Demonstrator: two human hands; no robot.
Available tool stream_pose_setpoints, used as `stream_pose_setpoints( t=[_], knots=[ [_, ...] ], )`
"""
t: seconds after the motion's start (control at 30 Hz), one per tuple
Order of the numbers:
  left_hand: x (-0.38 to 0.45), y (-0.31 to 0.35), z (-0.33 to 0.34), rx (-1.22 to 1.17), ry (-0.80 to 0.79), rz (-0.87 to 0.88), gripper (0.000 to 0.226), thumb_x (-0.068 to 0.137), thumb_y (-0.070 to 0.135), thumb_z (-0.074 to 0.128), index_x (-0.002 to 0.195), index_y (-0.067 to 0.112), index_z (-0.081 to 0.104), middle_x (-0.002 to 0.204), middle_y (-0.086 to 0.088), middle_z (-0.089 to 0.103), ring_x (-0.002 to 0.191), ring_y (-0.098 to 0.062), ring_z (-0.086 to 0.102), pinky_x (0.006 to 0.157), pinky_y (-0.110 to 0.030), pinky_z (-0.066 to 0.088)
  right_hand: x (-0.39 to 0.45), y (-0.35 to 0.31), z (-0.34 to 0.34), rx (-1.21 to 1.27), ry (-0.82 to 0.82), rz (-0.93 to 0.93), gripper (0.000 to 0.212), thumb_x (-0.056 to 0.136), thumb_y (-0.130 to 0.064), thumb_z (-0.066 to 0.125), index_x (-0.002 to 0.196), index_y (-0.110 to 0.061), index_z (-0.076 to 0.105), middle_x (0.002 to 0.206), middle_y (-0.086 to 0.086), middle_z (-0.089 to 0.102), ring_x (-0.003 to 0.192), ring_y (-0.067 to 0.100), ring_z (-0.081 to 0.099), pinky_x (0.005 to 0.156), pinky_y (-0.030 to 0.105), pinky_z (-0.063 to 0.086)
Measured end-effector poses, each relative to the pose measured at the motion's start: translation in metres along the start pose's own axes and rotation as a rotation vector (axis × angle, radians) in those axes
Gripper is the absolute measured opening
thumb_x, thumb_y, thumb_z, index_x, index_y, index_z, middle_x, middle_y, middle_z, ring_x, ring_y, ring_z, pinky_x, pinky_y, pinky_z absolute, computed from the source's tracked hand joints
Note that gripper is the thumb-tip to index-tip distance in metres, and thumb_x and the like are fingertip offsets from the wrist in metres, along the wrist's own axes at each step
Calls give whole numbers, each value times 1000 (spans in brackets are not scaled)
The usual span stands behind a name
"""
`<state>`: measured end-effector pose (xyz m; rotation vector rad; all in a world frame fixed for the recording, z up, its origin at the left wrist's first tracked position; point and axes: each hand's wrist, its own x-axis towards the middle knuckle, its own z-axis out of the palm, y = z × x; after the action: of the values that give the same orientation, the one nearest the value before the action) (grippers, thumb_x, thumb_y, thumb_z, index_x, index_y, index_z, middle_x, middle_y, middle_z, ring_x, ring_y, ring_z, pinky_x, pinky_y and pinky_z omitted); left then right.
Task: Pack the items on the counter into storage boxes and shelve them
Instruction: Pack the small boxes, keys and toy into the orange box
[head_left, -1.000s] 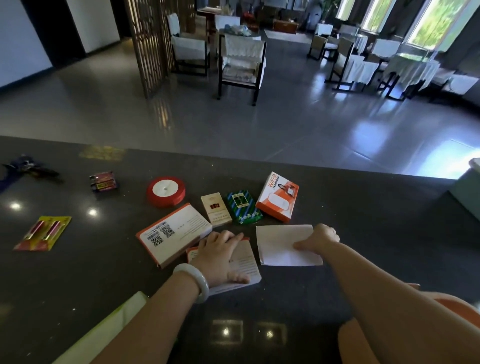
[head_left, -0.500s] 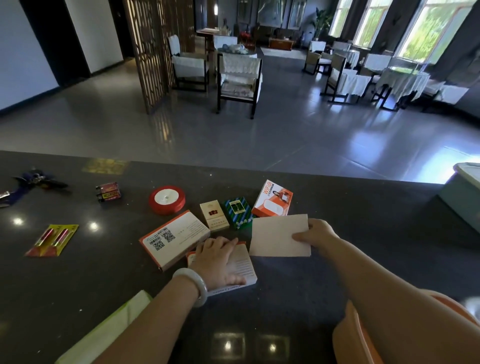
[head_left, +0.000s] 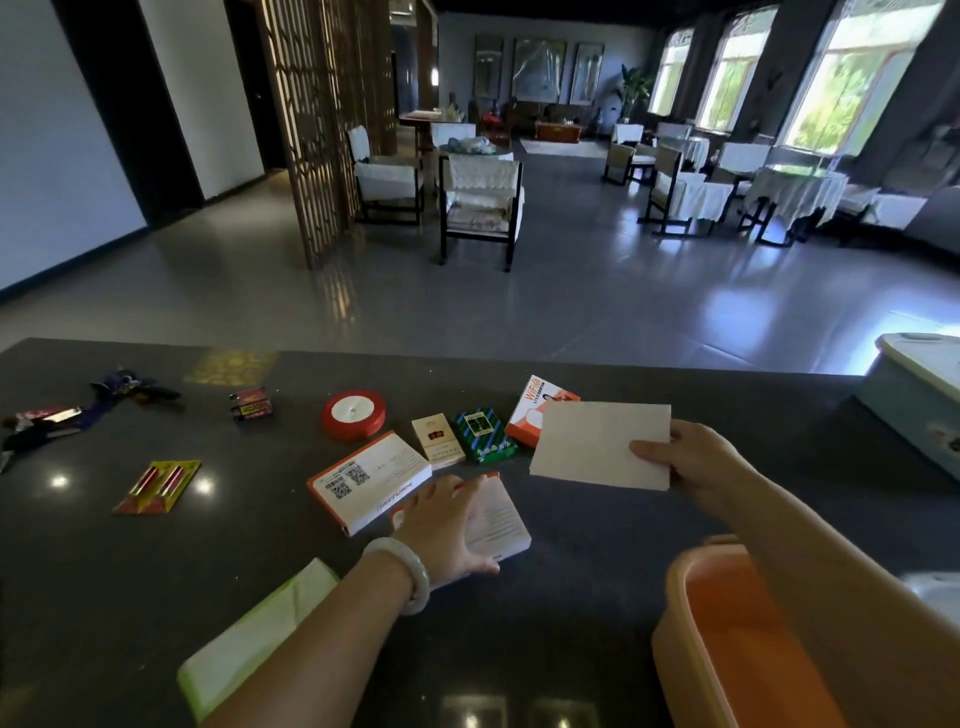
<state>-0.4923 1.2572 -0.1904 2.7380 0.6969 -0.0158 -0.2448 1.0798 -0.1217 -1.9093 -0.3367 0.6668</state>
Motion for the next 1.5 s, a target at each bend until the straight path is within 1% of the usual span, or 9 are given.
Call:
stream_pose_setpoints(
  t=[0.13,0.33,0.57,0.7,0.83,0.9,1.07,1.27,1.5],
  knots=[
    [-4,23,-17,-31,29,34,99,67,67,70,145,34,18,143,5,33,129,-20,37,106,-44,38,-30,6,-41,129,14,-36,35,80,-16,74,113,-14,62,104,7,69,94,27,68,77,43,58],
    [-12,70,-35,-54,63,-5,105,70,74,62,151,39,6,147,4,24,133,-21,27,106,-45,33,-79,23,-110,246,-15,-21,47,74,-14,75,119,-13,59,112,12,67,103,34,65,85,51,55],
    [-26,151,-38,-76,145,-45,105,72,72,63,152,38,4,152,3,16,137,-24,25,109,-48,32,-128,51,-166,211,-75,25,27,83,-7,68,109,-14,63,100,10,73,91,29,71,79,49,57],
    [-33,184,-29,-82,140,-89,105,72,75,59,151,39,1,154,7,11,141,-25,21,109,-53,31,-147,74,-167,-38,-104,-15,24,88,-5,64,109,-15,65,96,4,73,86,19,71,69,35,59],
    [-43,205,-19,-38,175,-77,107,70,75,61,152,36,4,153,7,12,140,-25,20,110,-51,28,-156,94,-157,-232,-203,-47,32,88,-4,61,115,-20,62,97,1,70,90,16,68,79,33,59],
    [-50,211,-13,-38,160,-56,107,71,73,63,152,37,4,153,9,12,141,-23,17,111,-51,26,-155,101,-149,-272,-237,-6,33,90,-9,61,121,-18,60,107,4,67,98,20,65,86,40,57],
    [-61,214,-4,-29,77,-14,104,72,71,64,152,39,5,147,11,18,136,-18,21,107,-44,29,-148,116,-131,-277,-184,214,43,93,-18,62,134,-15,48,124,8,57,113,28,56,95,47,51],
    [-59,212,1,-1,15,49,103,72,71,64,152,40,6,148,10,20,133,-16,22,107,-42,27,-134,132,-114,-256,-122,404,51,89,-14,66,136,-11,46,128,13,53,117,34,52,101,52,44],
    [-47,209,2,-12,3,133,104,70,74,63,152,39,10,144,10,26,129,-14,26,104,-39,29,-124,145,-100,-157,-13,457,52,88,-20,68,135,-16,48,125,13,56,111,34,56,100,53,44]
  ],
)
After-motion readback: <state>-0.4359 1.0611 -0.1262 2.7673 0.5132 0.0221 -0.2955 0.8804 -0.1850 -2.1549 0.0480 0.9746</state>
